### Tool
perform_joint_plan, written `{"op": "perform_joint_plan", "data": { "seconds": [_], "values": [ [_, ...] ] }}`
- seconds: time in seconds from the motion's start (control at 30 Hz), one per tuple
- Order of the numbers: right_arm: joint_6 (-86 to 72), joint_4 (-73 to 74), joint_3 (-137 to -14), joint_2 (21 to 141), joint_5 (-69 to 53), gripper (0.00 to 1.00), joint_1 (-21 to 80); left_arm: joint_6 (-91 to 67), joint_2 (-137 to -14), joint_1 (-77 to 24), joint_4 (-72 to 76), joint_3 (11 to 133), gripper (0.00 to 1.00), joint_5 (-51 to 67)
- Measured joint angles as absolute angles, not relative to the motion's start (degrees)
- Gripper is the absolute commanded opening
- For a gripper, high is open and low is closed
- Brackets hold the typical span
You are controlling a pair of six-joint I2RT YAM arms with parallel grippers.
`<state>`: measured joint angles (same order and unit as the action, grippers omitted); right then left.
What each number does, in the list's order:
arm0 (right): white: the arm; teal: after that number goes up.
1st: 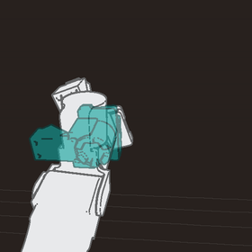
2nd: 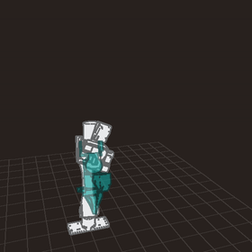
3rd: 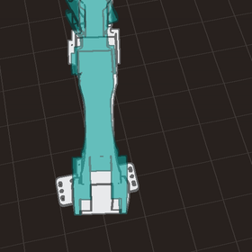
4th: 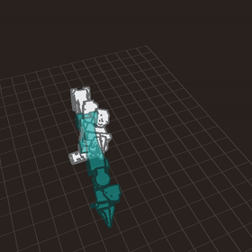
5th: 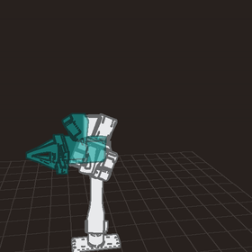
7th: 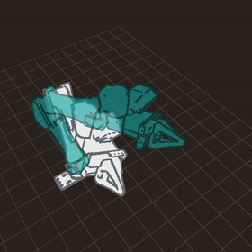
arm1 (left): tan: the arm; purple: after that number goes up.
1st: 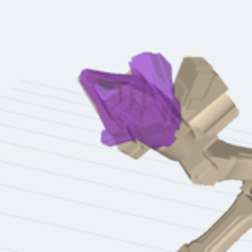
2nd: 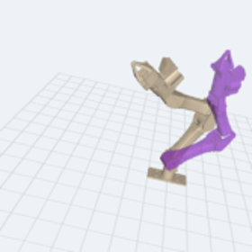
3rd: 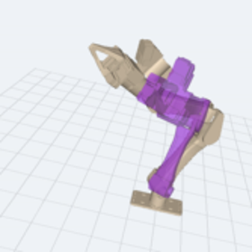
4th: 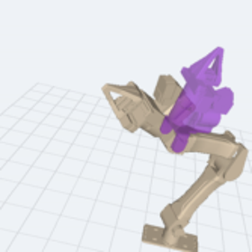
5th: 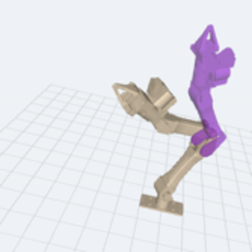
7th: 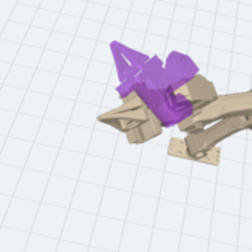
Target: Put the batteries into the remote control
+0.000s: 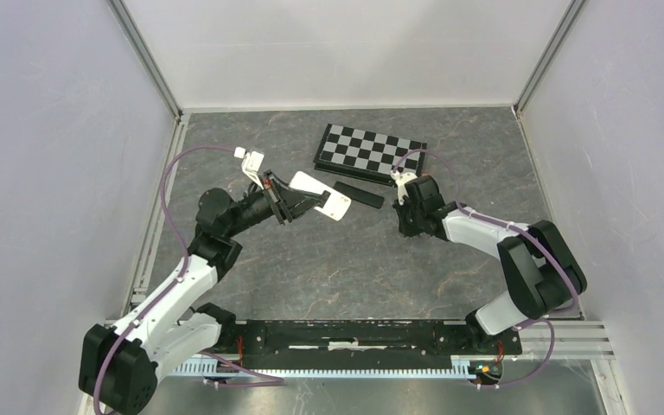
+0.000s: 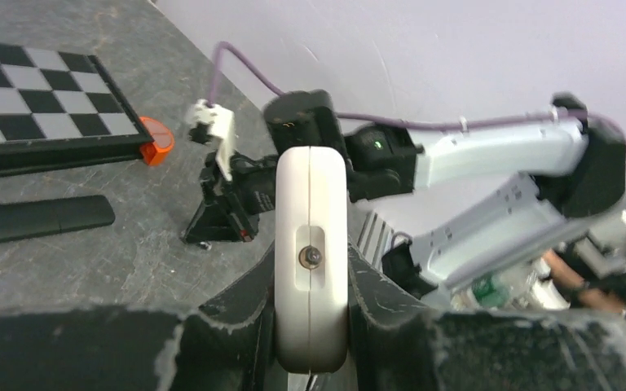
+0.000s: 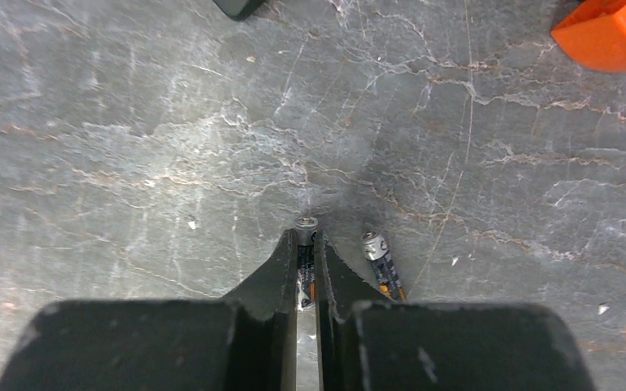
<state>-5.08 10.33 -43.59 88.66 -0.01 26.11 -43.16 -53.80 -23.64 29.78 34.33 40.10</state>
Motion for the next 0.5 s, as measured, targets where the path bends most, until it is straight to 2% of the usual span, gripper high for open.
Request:
{"op": "perform_joint_plan", "data": {
  "seconds": [0.27,0.5],
  "values": [
    [-21.23,-3.25,-35.22,78.48,-7.60,0.10,26.22,-57.65,-55.57,-23.77,38.00,22.63,0.02,25.71],
    [-36.86,-18.02,-31.88,70.81,-10.90,0.10,29.50,-66.72,-60.29,-24.82,41.01,18.26,0.02,16.86]
  ]
}}
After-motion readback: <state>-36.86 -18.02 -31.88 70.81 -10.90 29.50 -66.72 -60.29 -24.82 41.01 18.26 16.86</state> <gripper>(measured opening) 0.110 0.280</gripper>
